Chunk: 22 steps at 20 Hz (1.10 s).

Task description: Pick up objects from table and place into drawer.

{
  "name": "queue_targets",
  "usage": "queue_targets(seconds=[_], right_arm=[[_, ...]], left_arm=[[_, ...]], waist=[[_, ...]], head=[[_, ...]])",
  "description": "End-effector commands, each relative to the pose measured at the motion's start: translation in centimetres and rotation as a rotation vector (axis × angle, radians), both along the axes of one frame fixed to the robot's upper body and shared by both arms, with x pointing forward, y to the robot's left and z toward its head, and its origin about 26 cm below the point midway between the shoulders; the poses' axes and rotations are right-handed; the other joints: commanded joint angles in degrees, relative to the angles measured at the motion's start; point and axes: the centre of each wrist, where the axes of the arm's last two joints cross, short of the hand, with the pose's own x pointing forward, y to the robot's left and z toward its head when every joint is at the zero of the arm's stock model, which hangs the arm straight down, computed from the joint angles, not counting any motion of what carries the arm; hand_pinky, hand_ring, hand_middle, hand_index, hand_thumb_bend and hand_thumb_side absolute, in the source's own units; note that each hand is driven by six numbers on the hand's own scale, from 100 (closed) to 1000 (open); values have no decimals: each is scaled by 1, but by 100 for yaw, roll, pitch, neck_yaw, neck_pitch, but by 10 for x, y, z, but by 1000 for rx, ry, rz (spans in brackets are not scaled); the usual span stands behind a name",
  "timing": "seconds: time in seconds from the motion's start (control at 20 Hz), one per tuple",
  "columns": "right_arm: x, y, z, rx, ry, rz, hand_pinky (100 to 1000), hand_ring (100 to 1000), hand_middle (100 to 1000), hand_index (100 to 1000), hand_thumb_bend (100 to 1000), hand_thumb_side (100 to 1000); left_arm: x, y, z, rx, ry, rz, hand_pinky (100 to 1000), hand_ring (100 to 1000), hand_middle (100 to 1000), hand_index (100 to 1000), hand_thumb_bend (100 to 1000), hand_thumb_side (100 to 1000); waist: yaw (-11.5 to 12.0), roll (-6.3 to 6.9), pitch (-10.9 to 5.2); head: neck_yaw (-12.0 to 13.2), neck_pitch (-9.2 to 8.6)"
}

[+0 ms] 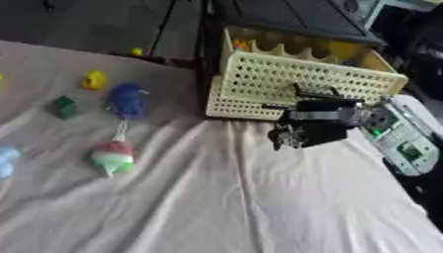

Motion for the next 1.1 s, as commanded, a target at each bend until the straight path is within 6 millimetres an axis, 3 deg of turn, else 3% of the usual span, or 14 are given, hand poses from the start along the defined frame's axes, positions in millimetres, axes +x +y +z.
queue_targets(seconds=[0.05, 0.3, 0.7, 0.9, 1.1], right_arm=[[-5, -8, 14, -22, -21, -21, 100, 222, 360, 638, 100, 1000], [-7, -7, 2, -74, 50, -4, 104, 237, 378, 665, 100, 1000], [-38, 15, -8, -196, 74, 22, 102, 245, 401, 703, 100, 1000], [-39, 16, -3, -174, 119, -10, 100, 200, 363, 658, 100, 1000], [-32, 6, 6, -129, 117, -24, 100, 160, 306, 593, 100, 1000]], left_arm=[[-3, -1, 8, 8, -32, -11, 645, 729, 660, 962, 100, 976], [-3, 1, 7, 3, -25, -2, 645, 728, 660, 961, 100, 976], [-3, 3, 5, 2, -10, 1, 645, 729, 659, 964, 100, 970], [-4, 3, 4, 4, -3, 1, 645, 728, 658, 964, 100, 970], [-3, 3, 5, 15, -7, -7, 645, 726, 657, 964, 100, 971]], waist=[[-8, 22, -118], [-58, 46, -137], [-207, 72, -335], [-212, 49, -398], [-158, 4, -358]], head=[[-25, -65], [2, -3], [36, 189], [-5, 169], [-105, 70]])
